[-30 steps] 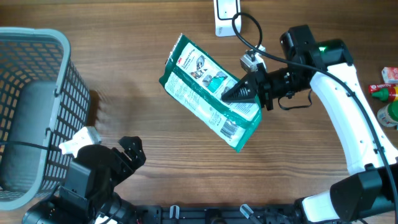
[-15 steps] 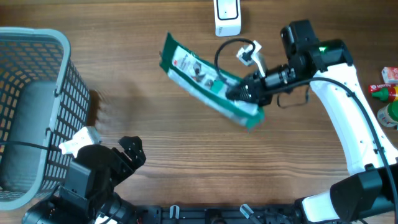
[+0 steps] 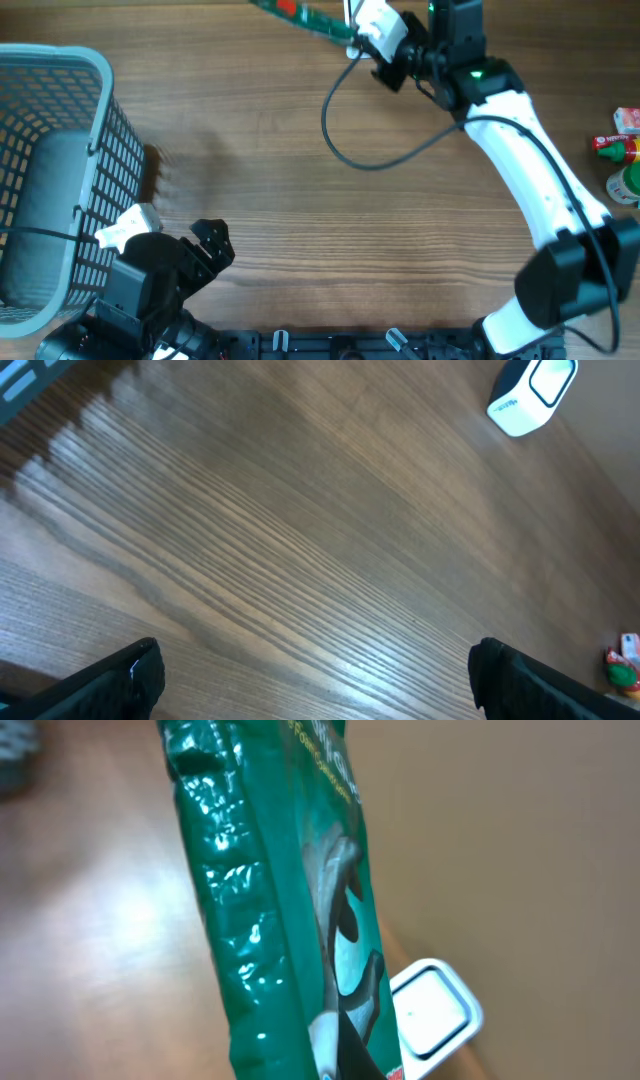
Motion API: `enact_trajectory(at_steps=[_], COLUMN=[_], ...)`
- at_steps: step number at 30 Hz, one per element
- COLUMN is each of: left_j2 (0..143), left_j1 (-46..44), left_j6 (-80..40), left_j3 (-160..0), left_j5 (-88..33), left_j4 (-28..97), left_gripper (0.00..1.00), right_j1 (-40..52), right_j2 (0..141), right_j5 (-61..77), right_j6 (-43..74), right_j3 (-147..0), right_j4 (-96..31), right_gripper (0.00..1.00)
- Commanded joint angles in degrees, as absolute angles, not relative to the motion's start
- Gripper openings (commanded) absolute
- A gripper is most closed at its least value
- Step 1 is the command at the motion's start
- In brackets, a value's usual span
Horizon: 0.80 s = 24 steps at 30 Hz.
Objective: Scan the item barcode
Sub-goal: 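Hold the gloves pack up to the barcode scanner with the right gripper, then carry the pack right and drop it at the table edge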
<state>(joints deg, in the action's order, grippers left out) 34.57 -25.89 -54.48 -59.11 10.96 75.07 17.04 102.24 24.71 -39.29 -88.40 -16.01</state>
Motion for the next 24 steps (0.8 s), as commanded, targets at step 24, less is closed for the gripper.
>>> enact_trajectory(at_steps=[24], left_j2=[34.3], left_j1=[-26.2], left_j6=[-53.5], left_j3=[-59.1], left_j5=[12.1], left_j4=[75.1], left_gripper=[1.00], right_j1=[13.0], right_j2=[121.7], right_j5=[-3.9], right_j6=[-35.2], right_j3=[-98.9], right_j4=[3.9], right_gripper=[0.04])
